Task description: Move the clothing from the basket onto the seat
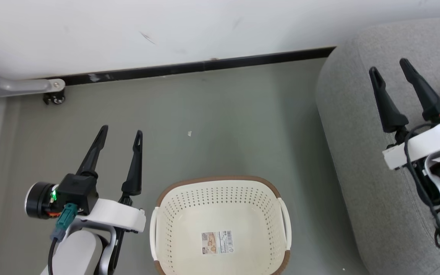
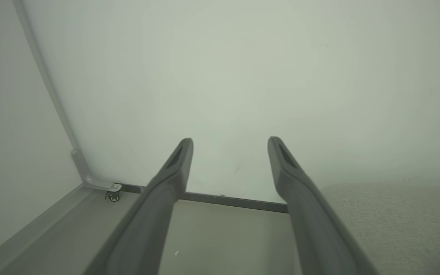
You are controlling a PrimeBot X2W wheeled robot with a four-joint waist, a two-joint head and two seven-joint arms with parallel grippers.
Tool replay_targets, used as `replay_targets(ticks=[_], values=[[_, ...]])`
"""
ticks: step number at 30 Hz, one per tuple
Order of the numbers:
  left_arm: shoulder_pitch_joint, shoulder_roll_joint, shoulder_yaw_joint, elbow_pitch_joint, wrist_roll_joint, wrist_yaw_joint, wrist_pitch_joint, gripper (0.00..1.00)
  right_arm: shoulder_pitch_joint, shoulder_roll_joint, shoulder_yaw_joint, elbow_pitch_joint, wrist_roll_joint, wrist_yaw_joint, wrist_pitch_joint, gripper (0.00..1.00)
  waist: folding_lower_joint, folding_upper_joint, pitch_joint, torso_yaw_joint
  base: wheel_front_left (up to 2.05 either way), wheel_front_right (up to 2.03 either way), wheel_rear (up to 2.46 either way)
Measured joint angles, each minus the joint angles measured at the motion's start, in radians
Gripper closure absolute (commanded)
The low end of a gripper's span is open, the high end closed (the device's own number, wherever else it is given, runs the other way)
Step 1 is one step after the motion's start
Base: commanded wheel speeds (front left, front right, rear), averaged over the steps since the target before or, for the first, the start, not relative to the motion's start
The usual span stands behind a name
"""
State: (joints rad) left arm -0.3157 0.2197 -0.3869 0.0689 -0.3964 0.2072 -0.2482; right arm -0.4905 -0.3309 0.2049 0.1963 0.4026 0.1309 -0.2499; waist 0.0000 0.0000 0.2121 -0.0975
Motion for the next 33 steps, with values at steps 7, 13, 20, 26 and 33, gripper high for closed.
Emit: replay_targets(ticks=[7,13,20,26,33], values=[[0.050,-0.005,0.030,0.034,0.005,0.041,0.000,0.00,0.081,0.068,-0.041,0.000,-0.057,0.000,-0.001,0.00,0.0000,0.0000,-0.048,0.039,0.00,0.00,0.00],[0.089,-0.014,0.052,0.063,0.005,0.065,0.000,0.00,0.152,0.109,-0.083,-0.002,-0.109,0.000,-0.001,0.00,0.0000,0.0000,-0.092,0.064,0.00,0.00,0.00],[0.126,-0.020,0.070,0.080,0.024,0.084,-0.001,0.00,0.265,0.166,-0.122,0.004,-0.170,0.000,-0.001,0.00,0.0000,0.0000,-0.142,0.087,0.00,0.00,0.00],[0.157,-0.026,0.078,0.081,0.033,0.085,-0.001,0.00,0.347,0.210,-0.143,-0.010,-0.215,0.000,-0.001,0.00,0.0000,0.0000,-0.180,0.103,0.00,0.00,0.00],[0.185,-0.037,0.081,0.081,0.038,0.085,-0.001,0.00,0.424,0.250,-0.182,-0.037,-0.254,0.000,-0.001,0.00,0.0000,0.0000,-0.215,0.114,0.00,0.00,0.00]])
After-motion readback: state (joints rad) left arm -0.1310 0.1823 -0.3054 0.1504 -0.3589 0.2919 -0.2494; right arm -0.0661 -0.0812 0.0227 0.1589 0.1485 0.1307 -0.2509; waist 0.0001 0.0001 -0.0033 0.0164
